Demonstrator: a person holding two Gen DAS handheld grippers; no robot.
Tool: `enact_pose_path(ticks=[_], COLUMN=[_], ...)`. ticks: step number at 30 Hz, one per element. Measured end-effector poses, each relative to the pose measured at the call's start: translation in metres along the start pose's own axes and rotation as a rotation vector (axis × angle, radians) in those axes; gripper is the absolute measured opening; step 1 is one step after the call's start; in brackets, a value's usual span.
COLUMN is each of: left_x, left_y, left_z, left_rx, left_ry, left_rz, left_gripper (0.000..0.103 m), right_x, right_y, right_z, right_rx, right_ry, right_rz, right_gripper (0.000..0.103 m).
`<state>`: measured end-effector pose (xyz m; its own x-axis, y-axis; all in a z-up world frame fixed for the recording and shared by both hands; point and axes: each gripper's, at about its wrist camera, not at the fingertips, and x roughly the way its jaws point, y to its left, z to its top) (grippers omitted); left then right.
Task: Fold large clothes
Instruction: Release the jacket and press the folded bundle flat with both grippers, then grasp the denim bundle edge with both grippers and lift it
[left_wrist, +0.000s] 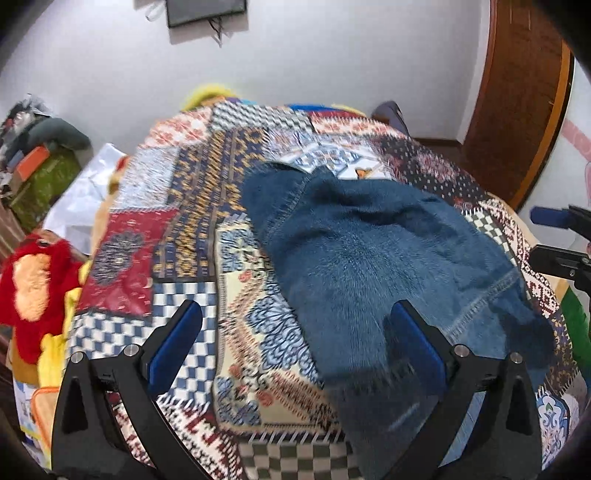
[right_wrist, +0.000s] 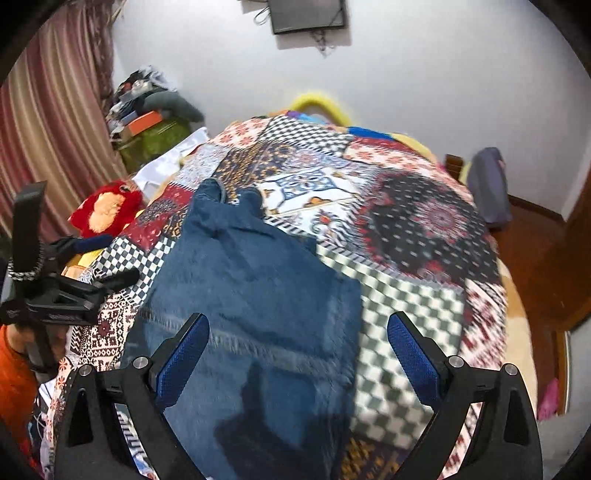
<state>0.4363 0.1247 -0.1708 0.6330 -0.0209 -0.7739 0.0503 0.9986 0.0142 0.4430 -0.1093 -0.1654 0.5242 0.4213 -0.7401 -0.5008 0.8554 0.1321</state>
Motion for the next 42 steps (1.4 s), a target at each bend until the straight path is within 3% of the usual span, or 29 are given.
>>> enact_pose_path(ticks=[3,7,10,15,17,23,29,36,42], left_x=[0.028,0.048,0.067,0.095,0.102,0.089,0.037,-0.022,-0.039], left_y=[-0.003,0.003,0.012,0.023,0.024,0.021,0.016,0.019,0.017], left_z=[0.003,0.014,0.029,0.052,0.057,0.064,0.068,0.048,0.006], left_rx=[-0.003,-0.079,-0.119,-0.163,-0.175,-0.162,-0.074,-0.049,-0.065], left_ry=[0.028,0.021,0.033,0.057,0.061,0.024,-0.070,-0.125,-0.080], left_rz=[-0.033,-0.101,-0.103,-0.092,-0.096,-0.035,0.043,0.017,-0.061], left_gripper=[0.103,0.103,0.103,0.103,0.103,0.103,0.103,0.103,0.103], right_x=[0.027,0.077,0.105,0.122,0.122,0.111,0.064,-0.008,-0.025], right_y=[0.003,-0.008,-0.025,-0.056,-0.062,-0.090,-0.098,-0.065,-0.034], right_z=[0.010,0.018,0.019,0.025,0.026,0.028,0.026,0.023,0.000], right_rx=[-0.022,0.017,0.058,0.116,0.106,0.119,0.140,0.088,0.011], right_ry=[0.037,0.134,0.195,0.200,0.184,0.163,0.096,-0.031,-0.024], right_rz=[0.018,0.012,0.028,0.059,-0.005,-0.185,-0.140,-0.047,-0.007], right_gripper=[0.097,0.096,0.096,0.096,0.097,0.096,0.096,0.096,0.096])
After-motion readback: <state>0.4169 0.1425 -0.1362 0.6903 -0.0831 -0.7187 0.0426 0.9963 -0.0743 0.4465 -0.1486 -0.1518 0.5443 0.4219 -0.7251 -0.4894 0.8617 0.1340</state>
